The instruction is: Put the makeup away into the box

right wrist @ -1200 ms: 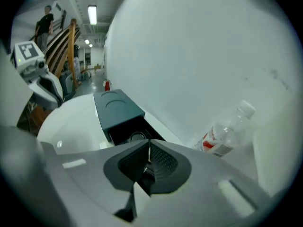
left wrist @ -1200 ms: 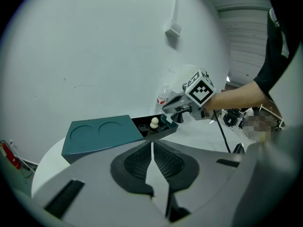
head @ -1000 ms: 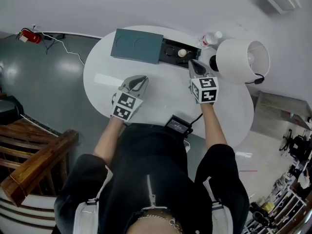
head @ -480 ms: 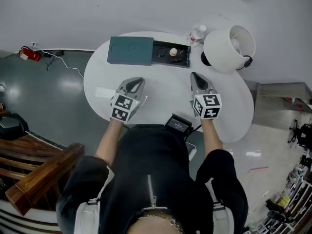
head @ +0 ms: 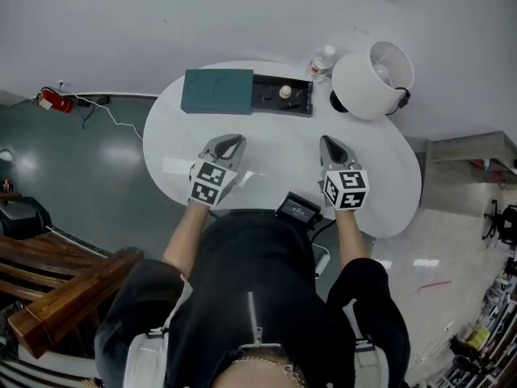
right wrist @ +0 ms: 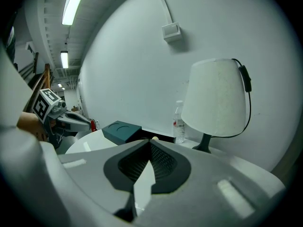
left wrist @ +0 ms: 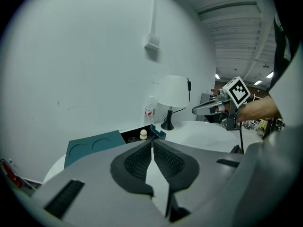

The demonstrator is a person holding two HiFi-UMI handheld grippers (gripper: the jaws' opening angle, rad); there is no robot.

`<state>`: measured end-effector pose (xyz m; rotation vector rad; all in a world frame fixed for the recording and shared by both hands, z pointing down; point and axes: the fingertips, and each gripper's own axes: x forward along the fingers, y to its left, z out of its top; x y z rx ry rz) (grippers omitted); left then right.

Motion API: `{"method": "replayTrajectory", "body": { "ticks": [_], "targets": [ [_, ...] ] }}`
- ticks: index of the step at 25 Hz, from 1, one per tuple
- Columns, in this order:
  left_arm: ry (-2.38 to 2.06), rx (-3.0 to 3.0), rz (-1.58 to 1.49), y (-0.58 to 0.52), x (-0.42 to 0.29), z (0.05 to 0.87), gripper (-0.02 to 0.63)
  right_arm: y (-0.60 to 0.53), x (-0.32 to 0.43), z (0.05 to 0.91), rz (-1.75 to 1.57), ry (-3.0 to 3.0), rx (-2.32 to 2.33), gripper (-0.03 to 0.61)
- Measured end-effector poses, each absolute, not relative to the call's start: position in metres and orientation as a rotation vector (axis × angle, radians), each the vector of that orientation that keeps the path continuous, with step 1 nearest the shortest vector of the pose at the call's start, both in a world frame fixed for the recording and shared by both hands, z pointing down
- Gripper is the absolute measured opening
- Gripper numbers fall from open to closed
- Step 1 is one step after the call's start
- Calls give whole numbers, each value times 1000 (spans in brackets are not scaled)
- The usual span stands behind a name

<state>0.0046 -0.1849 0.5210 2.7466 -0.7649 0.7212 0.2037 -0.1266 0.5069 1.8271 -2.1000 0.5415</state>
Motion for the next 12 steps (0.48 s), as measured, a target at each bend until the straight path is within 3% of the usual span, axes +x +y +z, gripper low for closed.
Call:
{"method": "replayTrajectory", "body": {
  "ticks": [12],
  "targets": [
    [-779,2749,711,-187,3,517,25,-133,197,504,520,-2112,1805,5]
  ]
}}
